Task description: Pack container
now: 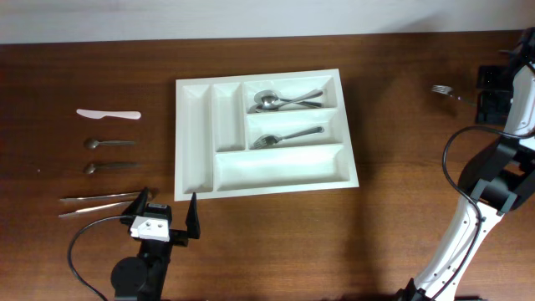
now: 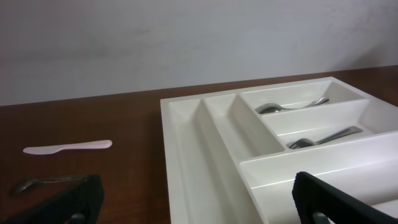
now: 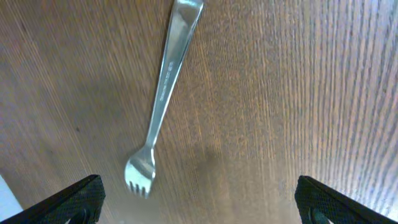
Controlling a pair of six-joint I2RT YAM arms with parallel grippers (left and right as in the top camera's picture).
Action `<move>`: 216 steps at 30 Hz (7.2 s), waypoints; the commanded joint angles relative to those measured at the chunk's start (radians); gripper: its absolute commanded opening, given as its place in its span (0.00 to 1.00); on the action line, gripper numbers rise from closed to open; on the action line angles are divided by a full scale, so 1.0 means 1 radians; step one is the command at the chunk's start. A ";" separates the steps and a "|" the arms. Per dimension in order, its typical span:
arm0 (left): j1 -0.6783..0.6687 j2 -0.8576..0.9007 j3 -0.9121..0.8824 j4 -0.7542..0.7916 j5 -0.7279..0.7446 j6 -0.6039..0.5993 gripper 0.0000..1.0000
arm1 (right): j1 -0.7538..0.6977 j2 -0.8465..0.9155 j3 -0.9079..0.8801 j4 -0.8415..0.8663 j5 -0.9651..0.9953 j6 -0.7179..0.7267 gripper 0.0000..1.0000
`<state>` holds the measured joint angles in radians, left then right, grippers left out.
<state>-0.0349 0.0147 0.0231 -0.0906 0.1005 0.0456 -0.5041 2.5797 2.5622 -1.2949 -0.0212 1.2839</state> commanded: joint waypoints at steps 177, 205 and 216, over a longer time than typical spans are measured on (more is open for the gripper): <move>0.005 -0.008 -0.004 -0.003 -0.003 0.008 0.99 | 0.017 0.187 0.399 0.241 -0.150 -1.321 0.89; 0.005 -0.008 -0.004 -0.003 -0.003 0.008 0.99 | 0.019 0.195 0.221 0.264 -0.012 -1.227 0.04; 0.005 -0.008 -0.004 -0.003 -0.004 0.008 0.99 | 0.018 0.195 0.140 0.237 -0.012 -1.227 0.04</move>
<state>-0.0349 0.0147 0.0231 -0.0906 0.1005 0.0456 -0.4828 2.7636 2.7316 -1.0634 -0.0380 0.0547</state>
